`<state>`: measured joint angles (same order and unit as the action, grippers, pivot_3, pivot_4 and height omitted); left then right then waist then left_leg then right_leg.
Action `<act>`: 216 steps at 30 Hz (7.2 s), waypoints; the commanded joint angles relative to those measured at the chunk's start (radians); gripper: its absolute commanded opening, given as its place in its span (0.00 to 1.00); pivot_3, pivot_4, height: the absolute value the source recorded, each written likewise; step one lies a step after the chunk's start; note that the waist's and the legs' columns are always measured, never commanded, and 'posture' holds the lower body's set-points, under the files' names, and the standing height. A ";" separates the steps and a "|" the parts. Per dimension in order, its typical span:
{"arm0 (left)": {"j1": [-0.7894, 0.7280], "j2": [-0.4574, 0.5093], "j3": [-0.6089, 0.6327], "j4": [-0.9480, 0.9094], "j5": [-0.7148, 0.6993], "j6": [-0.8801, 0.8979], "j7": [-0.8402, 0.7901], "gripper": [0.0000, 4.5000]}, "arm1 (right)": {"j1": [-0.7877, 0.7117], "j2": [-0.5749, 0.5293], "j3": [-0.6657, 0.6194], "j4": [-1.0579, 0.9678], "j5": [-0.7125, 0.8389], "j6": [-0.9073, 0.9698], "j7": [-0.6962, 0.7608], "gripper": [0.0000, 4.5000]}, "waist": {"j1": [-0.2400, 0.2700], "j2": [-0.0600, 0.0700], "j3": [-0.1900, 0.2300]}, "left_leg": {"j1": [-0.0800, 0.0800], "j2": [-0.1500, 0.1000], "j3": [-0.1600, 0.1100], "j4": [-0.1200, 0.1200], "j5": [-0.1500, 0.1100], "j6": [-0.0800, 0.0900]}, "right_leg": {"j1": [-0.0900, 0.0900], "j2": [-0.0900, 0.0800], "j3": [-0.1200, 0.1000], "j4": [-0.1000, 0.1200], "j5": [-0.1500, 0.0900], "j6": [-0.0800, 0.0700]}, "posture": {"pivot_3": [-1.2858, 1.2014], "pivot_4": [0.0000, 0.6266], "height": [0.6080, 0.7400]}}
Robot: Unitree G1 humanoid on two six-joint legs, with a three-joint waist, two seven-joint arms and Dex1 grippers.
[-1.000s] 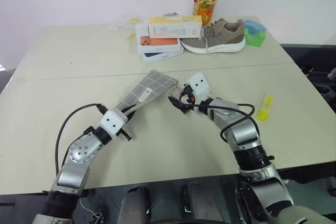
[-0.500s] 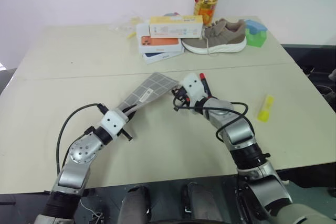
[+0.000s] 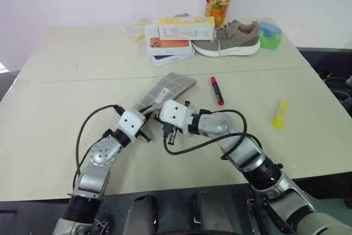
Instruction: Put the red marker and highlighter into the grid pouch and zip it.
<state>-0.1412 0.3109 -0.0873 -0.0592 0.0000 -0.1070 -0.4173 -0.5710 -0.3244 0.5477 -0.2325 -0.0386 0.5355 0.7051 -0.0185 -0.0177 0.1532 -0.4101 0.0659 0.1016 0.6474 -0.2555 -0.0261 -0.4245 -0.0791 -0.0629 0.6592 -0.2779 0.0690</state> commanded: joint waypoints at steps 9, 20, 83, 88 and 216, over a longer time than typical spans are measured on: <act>-0.049 -0.018 0.006 0.011 0.035 0.012 0.047 0.00 | -0.023 0.017 -0.037 0.009 -0.020 -0.056 0.019 0.20 | 0.004 -0.001 0.000 | 0.000 0.000 0.000 0.000 0.000 0.000 | 0.000 0.000 0.000 0.000 0.000 0.000 | 0.52 0.24 1.00; -0.070 0.088 0.043 0.065 0.019 -0.035 -0.005 0.00 | 0.051 -0.061 -0.356 -0.091 0.048 0.211 -0.090 0.72 | 0.004 -0.001 0.001 | 0.000 0.000 0.000 0.000 0.000 0.000 | 0.000 0.000 0.000 0.000 0.000 0.000 | 0.52 0.24 1.00; -0.036 0.060 0.123 -0.002 -0.245 0.062 -0.188 0.00 | 0.082 -0.233 -0.384 -0.057 0.071 -0.066 -0.074 0.09 | 0.007 -0.002 0.002 | 0.000 0.000 0.001 0.000 0.000 0.000 | 0.000 0.001 0.000 -0.002 0.000 0.000 | 0.52 0.24 1.00; -0.029 0.058 0.117 -0.006 -0.241 0.060 -0.194 0.00 | 0.082 -0.243 -0.376 -0.056 0.062 -0.061 -0.066 0.09 | 0.007 -0.002 0.002 | 0.000 0.000 0.001 0.000 0.000 0.000 | 0.000 0.001 0.000 -0.002 0.000 0.000 | 0.52 0.24 1.00; -0.218 0.040 -0.022 0.183 -0.143 -0.056 -0.369 0.00 | 0.322 -0.465 -0.389 -0.259 -0.128 -0.035 -0.063 0.19 | 0.008 -0.002 0.004 | 0.000 -0.001 0.000 0.001 0.000 0.000 | 0.003 0.002 0.002 -0.002 0.000 0.002 | 0.52 0.24 1.00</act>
<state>-0.3572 0.3463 -0.1032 0.1734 -0.1392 -0.1434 -0.7694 -0.2253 -0.7712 0.1578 -0.4733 -0.1431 0.5291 0.6311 -0.0103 -0.0196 0.1575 -0.4098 0.0647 0.1013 0.6486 -0.2552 -0.0261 -0.4218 -0.0769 -0.0609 0.6570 -0.2776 0.0709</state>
